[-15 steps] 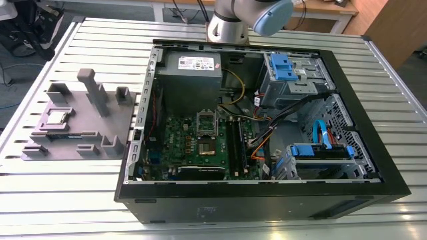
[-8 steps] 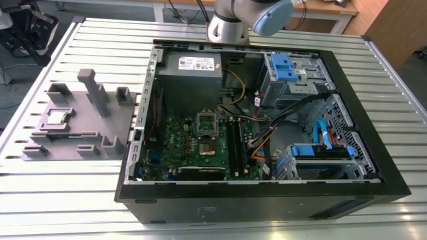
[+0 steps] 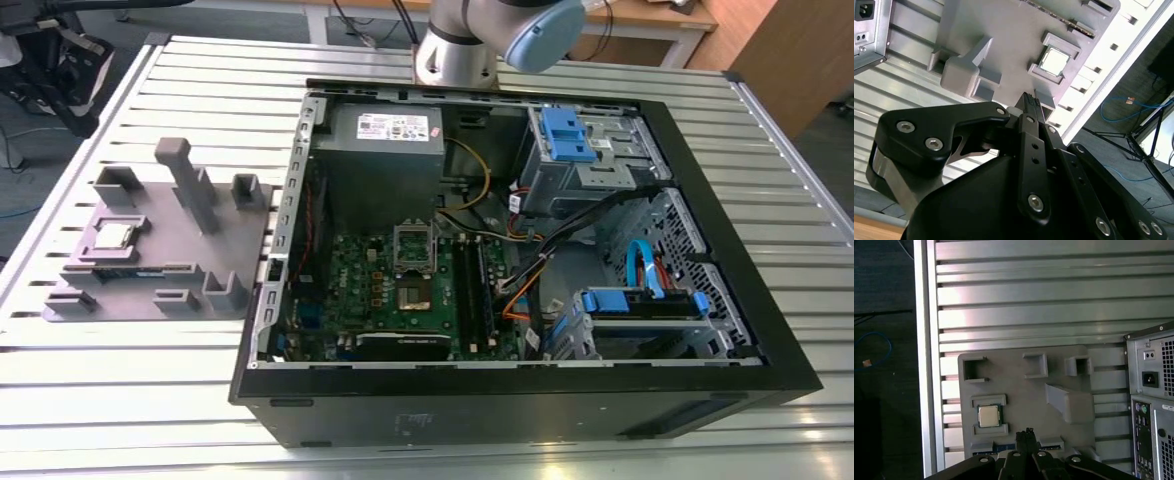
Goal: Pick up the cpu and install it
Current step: 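Reach for the cpu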
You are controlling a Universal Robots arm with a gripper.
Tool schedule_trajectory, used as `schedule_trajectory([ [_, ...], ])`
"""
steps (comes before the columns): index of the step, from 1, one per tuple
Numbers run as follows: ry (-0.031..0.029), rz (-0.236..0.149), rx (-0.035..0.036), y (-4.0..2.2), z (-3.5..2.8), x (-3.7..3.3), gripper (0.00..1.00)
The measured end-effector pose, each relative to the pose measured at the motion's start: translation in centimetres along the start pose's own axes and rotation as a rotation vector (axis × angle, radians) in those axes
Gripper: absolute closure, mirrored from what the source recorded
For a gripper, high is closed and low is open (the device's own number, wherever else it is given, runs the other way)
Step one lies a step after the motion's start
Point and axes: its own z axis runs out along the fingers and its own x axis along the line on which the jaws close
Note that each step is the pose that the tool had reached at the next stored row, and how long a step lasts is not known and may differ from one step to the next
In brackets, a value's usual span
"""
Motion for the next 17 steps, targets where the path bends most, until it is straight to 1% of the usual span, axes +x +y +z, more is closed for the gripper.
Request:
schedule_trajectory([
  [4,0.0001,0.000,0.0000,-0.03,0.21,0.19,0.89],
  [17,-0.0001,0.000,-0.0001,-0.04,0.39,0.31,0.89],
])
